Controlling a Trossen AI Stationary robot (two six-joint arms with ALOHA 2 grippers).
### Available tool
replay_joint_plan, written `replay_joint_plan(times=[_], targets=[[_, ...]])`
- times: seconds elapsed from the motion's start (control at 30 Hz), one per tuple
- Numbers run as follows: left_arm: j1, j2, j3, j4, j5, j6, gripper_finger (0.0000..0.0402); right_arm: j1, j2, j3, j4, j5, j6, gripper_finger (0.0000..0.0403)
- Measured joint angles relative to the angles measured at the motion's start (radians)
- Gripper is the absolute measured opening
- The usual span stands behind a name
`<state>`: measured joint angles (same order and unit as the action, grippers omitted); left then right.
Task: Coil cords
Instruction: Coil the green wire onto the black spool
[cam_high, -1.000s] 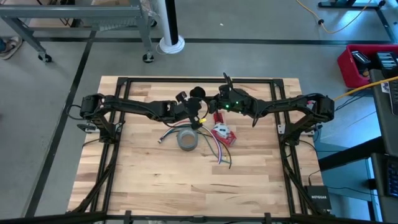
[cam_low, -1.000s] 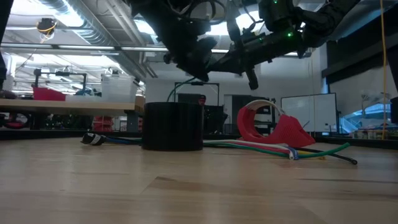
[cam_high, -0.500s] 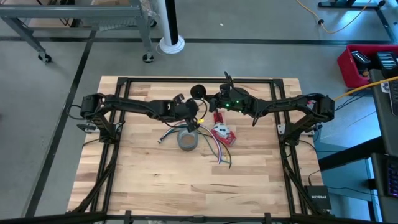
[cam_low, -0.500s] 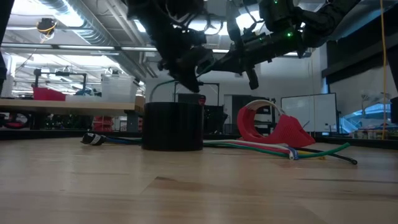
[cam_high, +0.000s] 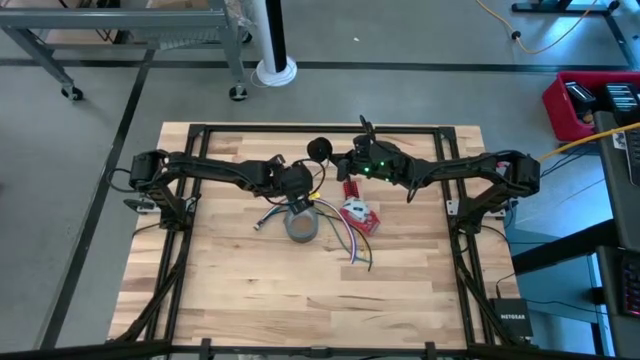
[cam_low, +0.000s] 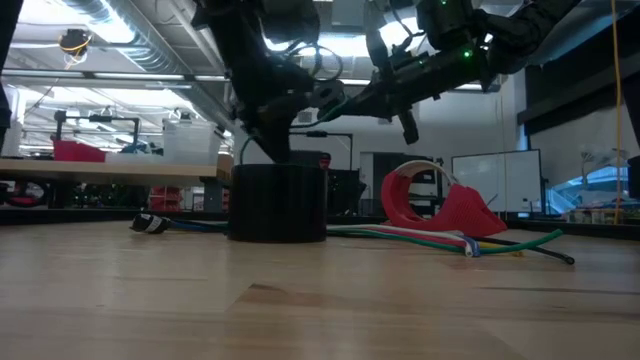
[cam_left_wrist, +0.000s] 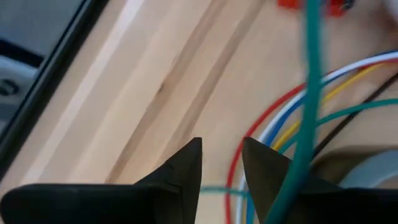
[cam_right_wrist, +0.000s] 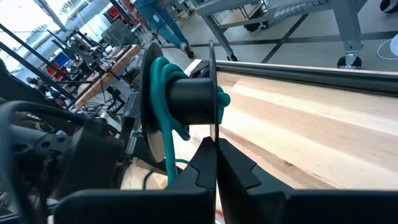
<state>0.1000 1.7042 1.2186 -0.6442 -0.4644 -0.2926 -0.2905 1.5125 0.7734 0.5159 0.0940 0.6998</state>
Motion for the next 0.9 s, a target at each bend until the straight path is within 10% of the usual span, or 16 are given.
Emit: replay_joint_plan(times=[0.9], targets=[[-0.015, 0.000, -0.056, 0.002, -0.165, -0.045, 0.0109, 0.000, -0.057, 0.001, -0.100, 0.027, -0.031, 0.0003]])
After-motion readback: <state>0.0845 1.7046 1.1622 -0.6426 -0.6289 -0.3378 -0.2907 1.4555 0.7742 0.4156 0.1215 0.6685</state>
